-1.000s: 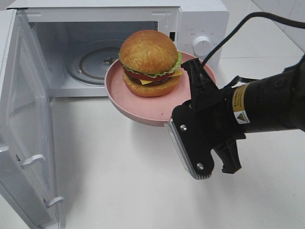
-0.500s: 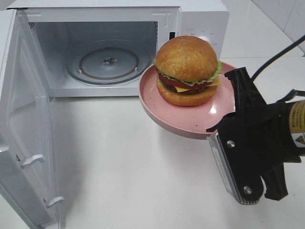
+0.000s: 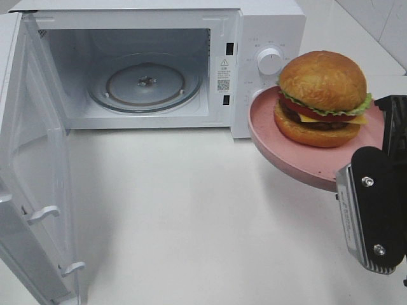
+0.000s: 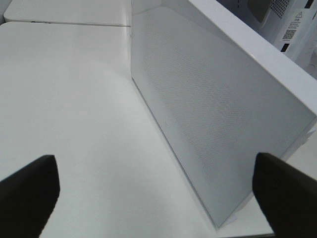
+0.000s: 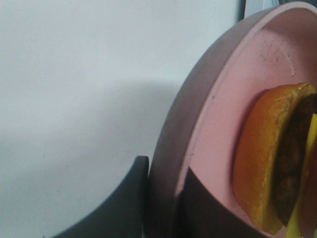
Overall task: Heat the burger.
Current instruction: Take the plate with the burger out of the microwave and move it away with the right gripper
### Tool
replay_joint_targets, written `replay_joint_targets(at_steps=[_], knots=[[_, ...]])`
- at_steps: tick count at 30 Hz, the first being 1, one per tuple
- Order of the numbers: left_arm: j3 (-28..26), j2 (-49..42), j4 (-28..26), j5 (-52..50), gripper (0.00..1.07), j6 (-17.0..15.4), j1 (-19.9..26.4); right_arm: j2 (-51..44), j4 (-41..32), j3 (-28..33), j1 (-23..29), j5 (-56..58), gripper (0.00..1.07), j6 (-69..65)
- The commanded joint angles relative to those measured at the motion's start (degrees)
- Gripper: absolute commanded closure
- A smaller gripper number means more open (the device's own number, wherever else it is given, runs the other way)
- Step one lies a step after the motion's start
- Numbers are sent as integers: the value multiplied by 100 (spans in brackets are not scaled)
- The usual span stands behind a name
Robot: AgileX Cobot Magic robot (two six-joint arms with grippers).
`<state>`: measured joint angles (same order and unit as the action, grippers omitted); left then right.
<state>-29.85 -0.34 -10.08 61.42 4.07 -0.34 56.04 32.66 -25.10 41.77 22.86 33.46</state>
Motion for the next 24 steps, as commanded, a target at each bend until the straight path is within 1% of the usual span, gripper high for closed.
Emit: replay_joint_targets(at_steps=[1, 5, 6, 8, 11, 13, 20, 24], knots=[[6, -29, -23, -11, 9, 17, -6, -109, 435, -23, -11, 11, 107, -510], [6, -29, -23, -11, 9, 17, -6, -109, 831, -23, -11, 413, 107, -1329], [6, -29, -23, -11, 9, 17, -6, -109, 831, -23, -11, 413, 107, -1329], [6, -29, -23, -11, 9, 17, -6, -109, 1249, -17, -11, 791, 107, -2131], [6, -29, -23, -11, 9, 17, -6, -109, 1341, -17, -11, 900, 107, -2309], [6, -29, -23, -11, 9, 17, -6, -109, 1501, -17, -11, 1232, 107, -2641], [6, -29, -23, -11, 9, 17, -6, -103, 1547, -17, -11, 1650, 107, -3197], [6, -29, -23, -11, 9, 17, -6, -103, 1816, -17, -11, 1908, 107, -3730]])
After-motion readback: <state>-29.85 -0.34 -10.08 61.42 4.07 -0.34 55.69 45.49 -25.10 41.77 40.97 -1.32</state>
